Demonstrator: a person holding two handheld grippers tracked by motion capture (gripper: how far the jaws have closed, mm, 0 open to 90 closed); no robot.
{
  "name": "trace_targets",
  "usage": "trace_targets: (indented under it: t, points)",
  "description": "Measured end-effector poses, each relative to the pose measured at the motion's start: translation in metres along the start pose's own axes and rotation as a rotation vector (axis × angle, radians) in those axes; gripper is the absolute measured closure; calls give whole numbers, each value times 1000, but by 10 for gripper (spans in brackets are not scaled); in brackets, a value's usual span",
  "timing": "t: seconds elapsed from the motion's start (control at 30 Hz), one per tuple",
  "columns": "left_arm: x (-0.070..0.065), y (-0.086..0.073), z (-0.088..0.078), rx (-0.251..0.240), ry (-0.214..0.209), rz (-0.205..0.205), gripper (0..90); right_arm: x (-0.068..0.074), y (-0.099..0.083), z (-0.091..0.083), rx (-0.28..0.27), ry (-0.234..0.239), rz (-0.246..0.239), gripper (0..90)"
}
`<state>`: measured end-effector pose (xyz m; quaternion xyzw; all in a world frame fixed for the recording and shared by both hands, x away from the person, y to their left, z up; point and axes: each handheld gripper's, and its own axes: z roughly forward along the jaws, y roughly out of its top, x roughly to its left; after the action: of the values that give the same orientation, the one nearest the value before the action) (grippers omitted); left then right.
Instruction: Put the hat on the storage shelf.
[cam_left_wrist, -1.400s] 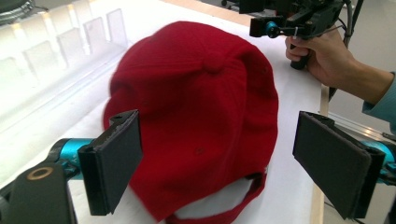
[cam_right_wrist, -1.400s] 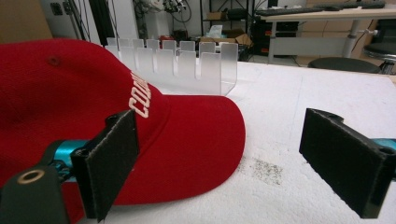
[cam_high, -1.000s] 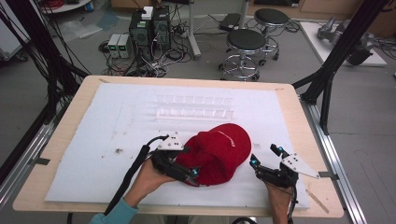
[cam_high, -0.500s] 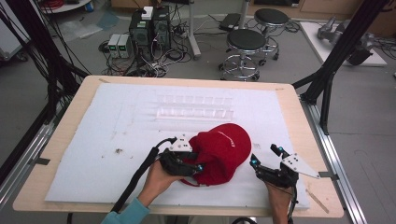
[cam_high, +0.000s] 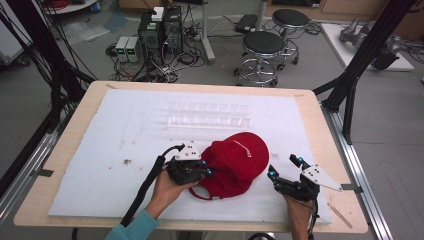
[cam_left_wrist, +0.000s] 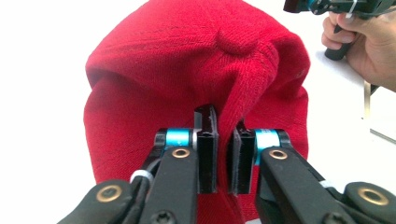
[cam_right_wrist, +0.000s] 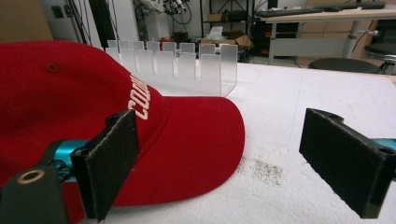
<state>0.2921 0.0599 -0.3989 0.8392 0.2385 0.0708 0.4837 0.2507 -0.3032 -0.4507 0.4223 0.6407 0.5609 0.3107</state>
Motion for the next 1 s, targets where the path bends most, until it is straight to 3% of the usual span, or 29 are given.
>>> trace_targets:
  t: [0.37, 1.0]
  points:
    - [16, 2, -23, -23, 1, -18, 868, 0, 0, 0, 0, -2, -4, 109]
    - [57, 6, -83, -78, 81, -56, 870, 2, 0, 1, 10, -3, -15, 109]
